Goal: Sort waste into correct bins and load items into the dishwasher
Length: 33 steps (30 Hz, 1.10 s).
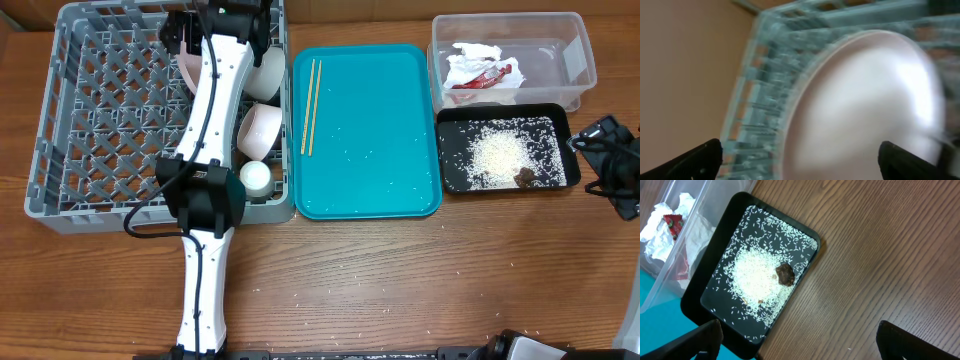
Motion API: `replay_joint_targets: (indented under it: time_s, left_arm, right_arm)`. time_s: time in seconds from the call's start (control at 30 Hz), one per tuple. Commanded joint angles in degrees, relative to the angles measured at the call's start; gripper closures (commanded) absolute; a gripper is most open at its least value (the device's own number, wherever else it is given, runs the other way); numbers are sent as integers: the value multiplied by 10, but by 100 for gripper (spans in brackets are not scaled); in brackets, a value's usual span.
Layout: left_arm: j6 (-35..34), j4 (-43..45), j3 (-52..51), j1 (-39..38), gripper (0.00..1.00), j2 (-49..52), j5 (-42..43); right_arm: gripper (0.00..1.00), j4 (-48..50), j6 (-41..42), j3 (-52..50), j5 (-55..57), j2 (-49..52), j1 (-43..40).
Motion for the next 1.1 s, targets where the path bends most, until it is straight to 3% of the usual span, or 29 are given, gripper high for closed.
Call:
replay_joint_targets:
  time_s: [0.0,0.13,0.17,0.37,0.53,0.7,1.07]
  left_arm:
    - [-1,-29,91,-42,3,-45,195]
    - [-29,-51,137,-101,11,-80,411]
    - [-38,-52,137,-112,12,-80,420]
    - [-167,-103,116,-182,12,-14,393]
    - [-164,-104,109,-172,13,30,391]
    - [-114,-106,108,-164,13,85,393]
    - [-139,-106,98,-156,15,158,436]
  right_arm:
    - [0,1,2,8,6,0,-2]
    - [0,1,2,8,6,0,-2]
    - [0,1,2,8,6,0,-2]
    - [0,1,2,8,6,0,-2]
    - [0,1,2,8,6,0,-2]
    - [0,1,2,8,6,0,-2]
    - [0,1,2,8,6,0,-2]
